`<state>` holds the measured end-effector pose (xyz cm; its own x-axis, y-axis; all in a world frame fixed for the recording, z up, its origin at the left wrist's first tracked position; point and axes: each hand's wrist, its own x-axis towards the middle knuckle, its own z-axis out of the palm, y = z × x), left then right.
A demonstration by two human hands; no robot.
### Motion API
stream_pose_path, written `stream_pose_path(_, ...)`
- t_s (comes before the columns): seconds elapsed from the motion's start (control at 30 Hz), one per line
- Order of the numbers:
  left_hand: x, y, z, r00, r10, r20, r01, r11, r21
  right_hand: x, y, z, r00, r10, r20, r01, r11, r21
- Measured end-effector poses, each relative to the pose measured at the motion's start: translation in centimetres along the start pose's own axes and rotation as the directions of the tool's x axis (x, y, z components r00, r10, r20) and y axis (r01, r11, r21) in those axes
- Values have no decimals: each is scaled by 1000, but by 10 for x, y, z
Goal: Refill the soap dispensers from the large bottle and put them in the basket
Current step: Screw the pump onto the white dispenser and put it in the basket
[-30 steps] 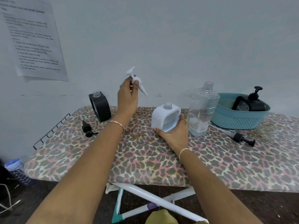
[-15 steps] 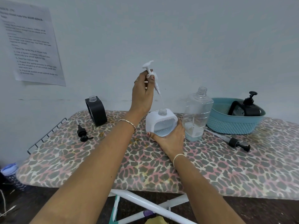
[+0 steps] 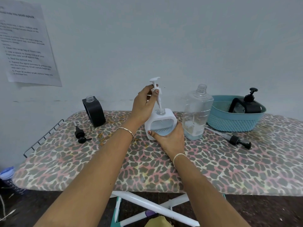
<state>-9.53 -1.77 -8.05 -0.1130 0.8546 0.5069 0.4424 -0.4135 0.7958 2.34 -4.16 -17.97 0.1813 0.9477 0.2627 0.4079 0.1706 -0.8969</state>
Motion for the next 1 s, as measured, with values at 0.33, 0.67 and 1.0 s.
stream_pose_path(0.33,-20,-11,1,986,-132,99,124,989,77,1,1,2,1000,28,8,-27,1000,-7)
stream_pose_path(0.67,-15,-18,4,979,-191,72,191,982,12,2,6,4,999,5,-46,-8,998,-65)
stream_pose_path(1.0,-18,-21,-19,938,-184,293,225,968,-113,4,8,5,999,3,-51,-7,997,-83)
